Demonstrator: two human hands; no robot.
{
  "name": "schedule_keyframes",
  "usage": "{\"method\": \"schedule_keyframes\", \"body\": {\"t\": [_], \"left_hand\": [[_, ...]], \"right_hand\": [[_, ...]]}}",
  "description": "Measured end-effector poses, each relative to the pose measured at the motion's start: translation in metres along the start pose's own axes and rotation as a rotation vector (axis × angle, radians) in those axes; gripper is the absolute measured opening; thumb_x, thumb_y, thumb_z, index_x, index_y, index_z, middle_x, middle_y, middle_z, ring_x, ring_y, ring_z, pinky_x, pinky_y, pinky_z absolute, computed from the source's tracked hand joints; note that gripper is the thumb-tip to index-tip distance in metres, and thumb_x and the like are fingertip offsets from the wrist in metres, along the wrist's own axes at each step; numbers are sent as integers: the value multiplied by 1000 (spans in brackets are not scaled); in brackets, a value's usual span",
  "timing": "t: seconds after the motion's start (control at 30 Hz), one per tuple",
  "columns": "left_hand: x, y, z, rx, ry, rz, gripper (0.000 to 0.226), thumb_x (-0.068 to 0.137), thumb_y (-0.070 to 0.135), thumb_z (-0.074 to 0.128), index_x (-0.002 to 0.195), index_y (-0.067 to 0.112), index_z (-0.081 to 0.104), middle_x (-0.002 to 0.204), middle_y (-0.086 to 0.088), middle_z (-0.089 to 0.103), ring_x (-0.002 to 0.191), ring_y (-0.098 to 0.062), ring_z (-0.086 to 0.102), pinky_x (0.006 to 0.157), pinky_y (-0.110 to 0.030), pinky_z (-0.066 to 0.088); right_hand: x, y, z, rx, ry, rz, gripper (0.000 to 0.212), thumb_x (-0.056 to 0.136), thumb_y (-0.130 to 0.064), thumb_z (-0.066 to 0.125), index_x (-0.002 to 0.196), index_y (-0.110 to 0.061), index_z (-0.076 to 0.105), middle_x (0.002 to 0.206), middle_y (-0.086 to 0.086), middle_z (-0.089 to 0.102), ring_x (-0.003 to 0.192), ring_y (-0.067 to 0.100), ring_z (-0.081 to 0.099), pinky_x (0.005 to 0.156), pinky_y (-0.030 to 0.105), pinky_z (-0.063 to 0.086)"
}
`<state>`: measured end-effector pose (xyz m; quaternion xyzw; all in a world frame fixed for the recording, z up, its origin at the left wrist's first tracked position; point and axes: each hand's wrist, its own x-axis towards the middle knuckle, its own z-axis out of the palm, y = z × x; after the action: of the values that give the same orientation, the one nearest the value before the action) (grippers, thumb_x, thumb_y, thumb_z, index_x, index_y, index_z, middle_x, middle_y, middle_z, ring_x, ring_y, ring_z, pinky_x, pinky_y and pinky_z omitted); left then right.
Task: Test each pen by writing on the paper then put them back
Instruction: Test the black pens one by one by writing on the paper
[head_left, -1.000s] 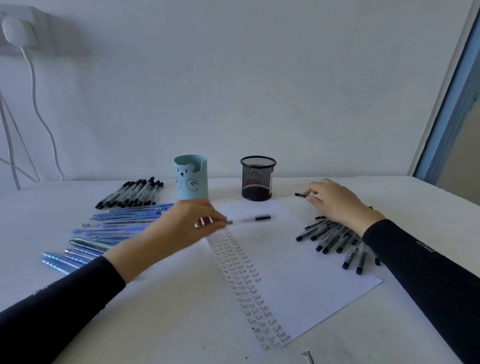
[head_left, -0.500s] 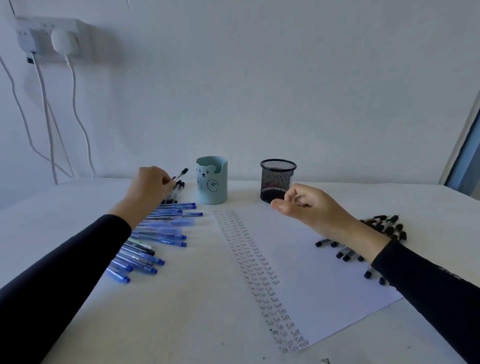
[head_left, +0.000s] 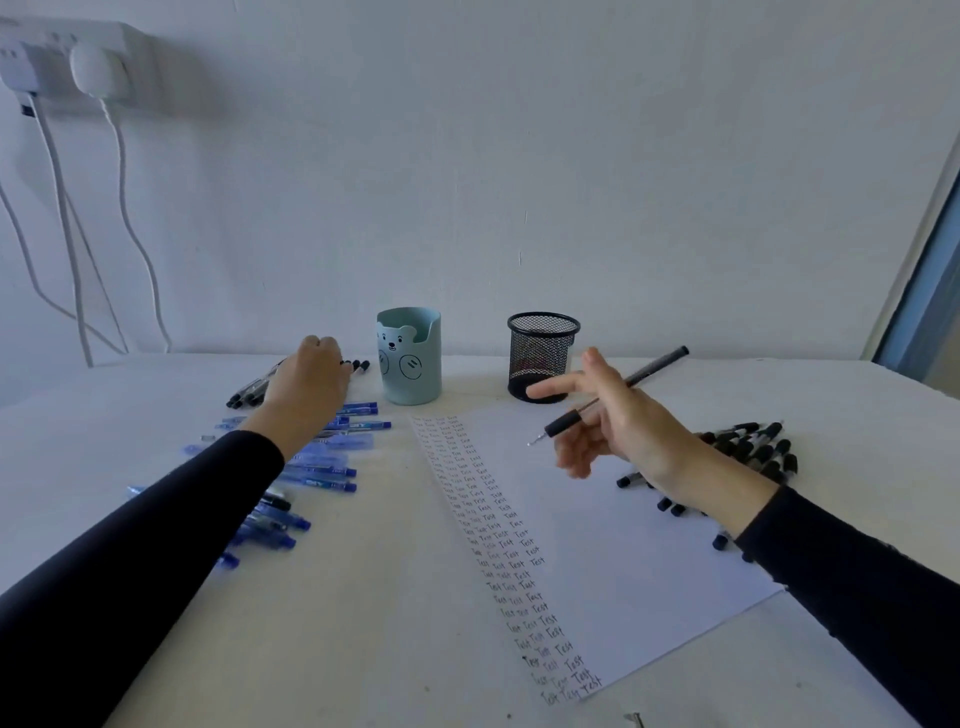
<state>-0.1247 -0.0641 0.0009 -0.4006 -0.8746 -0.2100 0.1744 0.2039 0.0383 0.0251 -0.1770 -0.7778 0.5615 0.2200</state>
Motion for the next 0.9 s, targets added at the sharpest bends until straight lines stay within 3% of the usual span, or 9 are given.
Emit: {"method": "schedule_keyframes", "body": {"t": [0.07, 0.17, 0.27, 0.37, 0.5, 0.9], "left_hand": [[-11, 10, -4, -112, 0, 77, 16, 97, 22, 51, 98, 6, 55, 95, -9, 54, 82, -27, 54, 71, -35, 42], [-39, 28, -11, -174, -160, 381, 17, 93, 39, 53, 90, 22, 57, 86, 10, 51, 82, -12, 55, 79, -32, 47], [-74, 44, -18, -256, -438, 537, 53, 81, 73, 40, 111, 34, 61, 110, 18, 56, 102, 0, 54, 95, -27, 45], [-83, 48, -19, -84, -484, 489, 85, 65, 95, 26, 130, 45, 48, 134, 23, 46, 125, -4, 40, 109, -34, 26], [-81, 47, -22, 55, -543, 361, 106, 50, 101, 14, 141, 50, 34, 149, 16, 34, 139, -17, 21, 113, -44, 12], [-85, 47, -21, 74, -558, 325, 102, 56, 98, 17, 144, 48, 29, 152, 13, 28, 140, -19, 18, 113, -43, 13]], "right_hand": [[-5, 0, 4, -23, -24, 12, 44, 104, -42, 32, 117, -15, 65, 78, 15, 72, 67, 23, 65, 64, 32, 55], [-8, 2, 12, -68, -64, 30, 27, 103, -19, 45, 105, -10, 71, 90, 10, 75, 78, 19, 69, 70, 32, 57], [-15, 4, 22, -180, -84, 36, 23, 88, -35, 69, 79, -14, 71, 73, 2, 72, 64, 10, 61, 57, 23, 47], [-28, 12, 33, -234, -31, 0, 36, 73, -45, 77, 60, -18, 57, 55, -4, 60, 51, 7, 53, 52, 18, 42], [-38, 21, 44, -231, 57, 11, 47, 88, -21, 72, 47, -16, 48, 49, -2, 58, 44, 8, 50, 48, 20, 42], [-43, 16, 54, -231, 54, 46, 46, 88, -12, 68, 48, -16, 47, 44, 3, 47, 41, 13, 46, 44, 20, 41]]}}
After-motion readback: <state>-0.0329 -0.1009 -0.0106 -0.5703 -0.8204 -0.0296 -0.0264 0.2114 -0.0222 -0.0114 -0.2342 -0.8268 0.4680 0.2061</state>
